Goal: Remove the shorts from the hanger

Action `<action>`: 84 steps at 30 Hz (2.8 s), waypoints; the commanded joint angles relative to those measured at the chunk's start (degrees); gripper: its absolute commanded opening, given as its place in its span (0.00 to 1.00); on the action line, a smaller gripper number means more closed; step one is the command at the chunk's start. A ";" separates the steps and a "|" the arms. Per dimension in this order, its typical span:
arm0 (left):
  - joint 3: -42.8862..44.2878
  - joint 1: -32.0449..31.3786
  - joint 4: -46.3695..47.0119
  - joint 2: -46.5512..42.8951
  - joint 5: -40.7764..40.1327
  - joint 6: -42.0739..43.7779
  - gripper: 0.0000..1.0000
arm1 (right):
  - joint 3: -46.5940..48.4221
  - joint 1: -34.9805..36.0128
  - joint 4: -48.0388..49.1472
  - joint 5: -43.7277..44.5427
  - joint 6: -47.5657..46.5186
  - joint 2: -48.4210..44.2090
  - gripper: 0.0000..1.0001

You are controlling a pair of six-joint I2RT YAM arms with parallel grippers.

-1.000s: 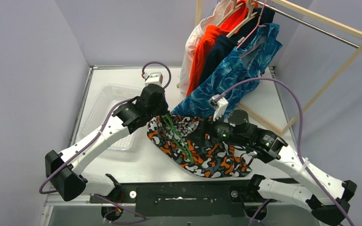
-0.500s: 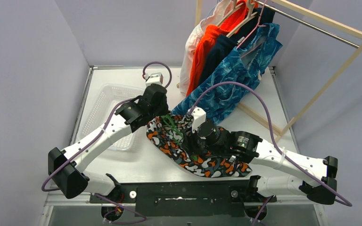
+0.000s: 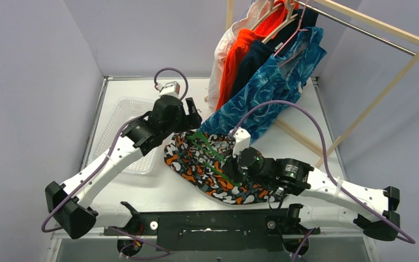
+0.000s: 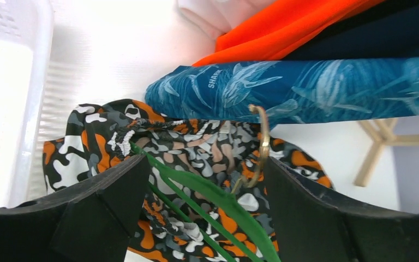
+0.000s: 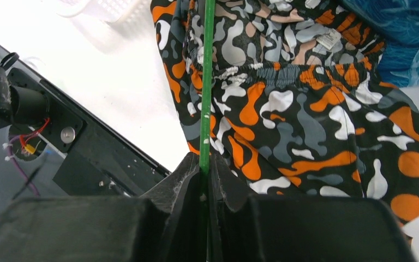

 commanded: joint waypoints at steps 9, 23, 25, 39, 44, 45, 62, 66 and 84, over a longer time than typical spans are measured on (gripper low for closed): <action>-1.15 7.41 12.66 -7.89 16.91 2.91 0.87 | -4.33 0.31 5.28 -2.57 0.26 -10.95 0.00; 11.86 8.03 1.15 2.76 23.47 12.95 0.78 | -5.10 0.31 3.53 -2.94 0.61 -12.95 0.00; 12.47 8.00 -2.17 2.96 18.07 13.39 0.67 | -5.01 0.30 3.14 -1.79 1.08 -12.99 0.00; 15.93 7.97 -3.50 3.58 17.72 12.06 0.70 | -5.22 0.26 1.65 -1.58 1.26 -14.17 0.00; 11.02 8.12 -1.33 -2.02 10.80 10.42 0.82 | -4.32 0.31 -2.11 -0.12 1.17 -18.33 0.00; 9.23 8.33 -0.33 -3.54 9.28 9.84 0.85 | -4.04 0.29 -3.02 0.17 1.28 -19.68 0.00; -6.40 9.62 4.43 -11.17 11.29 6.75 0.89 | 3.96 0.26 -21.76 1.43 8.96 -33.91 0.00; -6.79 9.79 4.71 -10.18 13.58 6.87 0.89 | 7.09 0.16 -30.30 4.04 16.03 -34.87 0.00; -7.30 10.06 5.14 -8.66 16.77 6.81 0.89 | 25.34 -14.07 -43.05 19.09 12.52 -24.15 0.00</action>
